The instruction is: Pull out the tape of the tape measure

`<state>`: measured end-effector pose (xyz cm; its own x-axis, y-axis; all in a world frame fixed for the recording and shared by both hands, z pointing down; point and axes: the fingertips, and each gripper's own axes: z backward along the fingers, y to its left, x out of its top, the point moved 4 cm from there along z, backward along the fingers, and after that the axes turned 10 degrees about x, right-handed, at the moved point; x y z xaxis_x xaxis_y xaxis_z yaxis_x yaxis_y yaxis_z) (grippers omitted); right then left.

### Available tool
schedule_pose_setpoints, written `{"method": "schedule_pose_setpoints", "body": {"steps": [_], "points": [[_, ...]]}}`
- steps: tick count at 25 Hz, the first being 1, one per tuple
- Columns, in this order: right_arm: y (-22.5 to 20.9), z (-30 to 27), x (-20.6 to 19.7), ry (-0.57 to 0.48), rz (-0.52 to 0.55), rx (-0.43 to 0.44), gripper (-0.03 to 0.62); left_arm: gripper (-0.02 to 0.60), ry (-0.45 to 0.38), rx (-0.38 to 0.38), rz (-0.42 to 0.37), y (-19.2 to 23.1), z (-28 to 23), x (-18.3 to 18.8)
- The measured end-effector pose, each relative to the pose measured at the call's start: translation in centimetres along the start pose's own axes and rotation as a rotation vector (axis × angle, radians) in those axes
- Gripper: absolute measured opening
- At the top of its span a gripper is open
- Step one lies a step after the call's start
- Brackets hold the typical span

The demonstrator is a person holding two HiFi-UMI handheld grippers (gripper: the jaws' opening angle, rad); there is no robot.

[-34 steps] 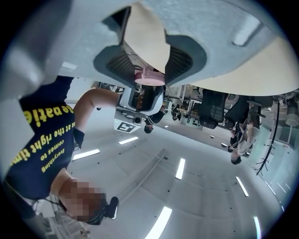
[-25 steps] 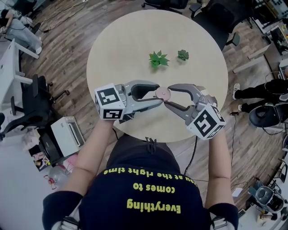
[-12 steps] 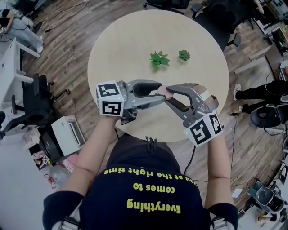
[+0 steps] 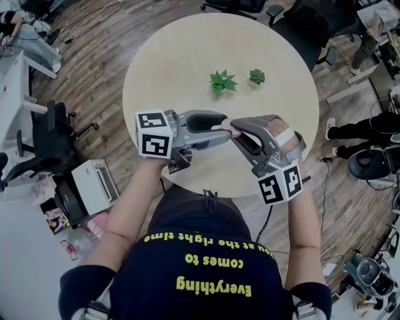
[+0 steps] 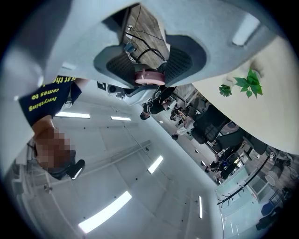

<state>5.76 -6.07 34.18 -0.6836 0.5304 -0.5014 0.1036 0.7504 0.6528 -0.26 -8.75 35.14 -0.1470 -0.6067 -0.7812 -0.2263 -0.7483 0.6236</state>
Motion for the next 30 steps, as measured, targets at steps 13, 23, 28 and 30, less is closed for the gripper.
{"method": "schedule_pose_setpoints", "body": {"steps": [13, 23, 28, 30], "points": [[0.4, -0.2, -0.5, 0.055, 0.027, -0.011, 0.083, 0.210, -0.009, 0.049, -0.026, 0.1, 0.0, -0.1], [0.2, 0.8, -1.7, 0.080, -0.053, -0.048, 0.083, 0.133, 0.004, 0.094, -0.132, 0.4, 0.7, -0.7], [0.7, 0.6, -1.7, 0.089, -0.054, -0.021, 0.083, 0.084, 0.027, 0.049, -0.130, -0.3, 0.2, -1.0], [0.8, 0.5, -1.8, 0.093, -0.057, -0.021, 0.083, 0.061, 0.037, 0.048, -0.138, -0.4, 0.0, -1.3]]}}
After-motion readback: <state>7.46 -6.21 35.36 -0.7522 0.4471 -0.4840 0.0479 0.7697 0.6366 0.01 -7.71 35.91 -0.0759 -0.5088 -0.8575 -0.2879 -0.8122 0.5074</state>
